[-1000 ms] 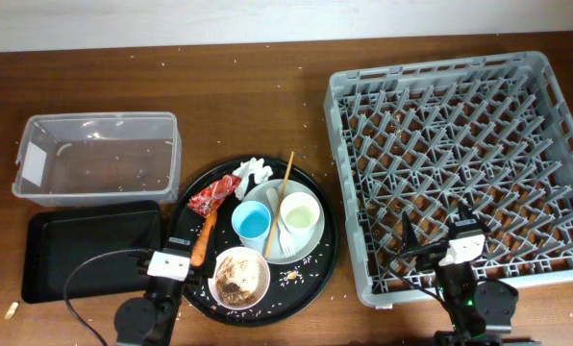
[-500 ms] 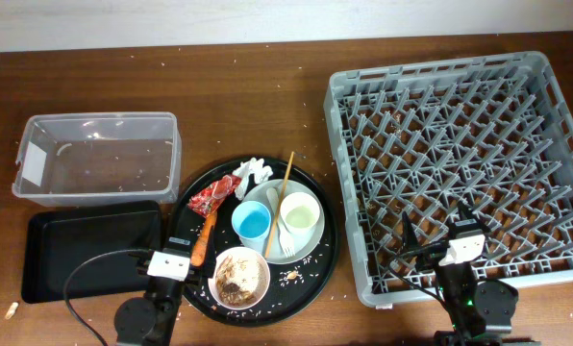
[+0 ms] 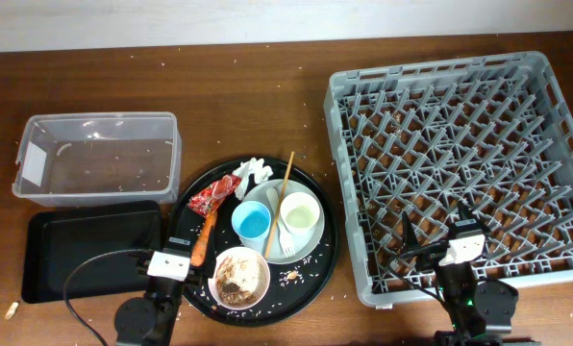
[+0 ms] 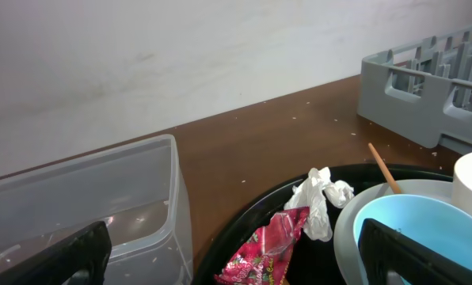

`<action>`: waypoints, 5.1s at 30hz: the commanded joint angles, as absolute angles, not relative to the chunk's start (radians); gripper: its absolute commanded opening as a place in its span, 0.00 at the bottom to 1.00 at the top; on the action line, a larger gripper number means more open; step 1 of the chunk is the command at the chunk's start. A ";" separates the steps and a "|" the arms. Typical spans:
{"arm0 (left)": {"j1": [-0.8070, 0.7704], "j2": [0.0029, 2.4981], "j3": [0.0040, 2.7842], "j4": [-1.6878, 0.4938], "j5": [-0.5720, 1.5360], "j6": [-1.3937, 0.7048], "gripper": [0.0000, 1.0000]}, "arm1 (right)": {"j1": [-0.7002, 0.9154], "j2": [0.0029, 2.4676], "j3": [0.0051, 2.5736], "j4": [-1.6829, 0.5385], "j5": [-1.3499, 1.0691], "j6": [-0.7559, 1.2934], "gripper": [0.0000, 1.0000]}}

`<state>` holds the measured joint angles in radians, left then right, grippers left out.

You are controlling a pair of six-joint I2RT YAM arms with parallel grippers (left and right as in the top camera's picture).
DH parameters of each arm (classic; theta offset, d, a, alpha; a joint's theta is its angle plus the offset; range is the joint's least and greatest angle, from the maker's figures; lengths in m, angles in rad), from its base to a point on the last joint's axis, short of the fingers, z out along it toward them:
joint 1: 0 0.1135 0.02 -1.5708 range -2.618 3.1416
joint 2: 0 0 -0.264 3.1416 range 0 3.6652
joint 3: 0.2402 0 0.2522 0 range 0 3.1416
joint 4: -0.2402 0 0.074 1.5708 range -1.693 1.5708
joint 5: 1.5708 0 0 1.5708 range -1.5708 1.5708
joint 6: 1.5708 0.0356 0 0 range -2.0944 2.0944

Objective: Sort waste into correct bins and load items into the dishwasher rack

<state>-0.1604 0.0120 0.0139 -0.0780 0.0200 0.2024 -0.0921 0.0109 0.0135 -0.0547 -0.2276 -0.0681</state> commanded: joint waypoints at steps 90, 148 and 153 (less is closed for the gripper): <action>-0.134 1.308 1.259 -0.758 1.564 -0.025 0.00 | 0.427 1.190 1.423 -0.841 -1.071 -0.026 0.73; -0.566 1.765 1.243 -0.767 0.113 -0.197 0.36 | -0.413 0.840 1.458 -1.471 -0.416 0.131 0.90; -0.564 1.767 1.261 -0.775 0.205 -0.197 0.00 | -0.413 0.840 1.458 -1.471 -0.415 0.131 0.91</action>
<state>-0.5636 1.7676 1.2453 -0.7692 0.1177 -0.2024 -0.4091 0.8398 1.4513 -1.4696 -0.4030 0.1349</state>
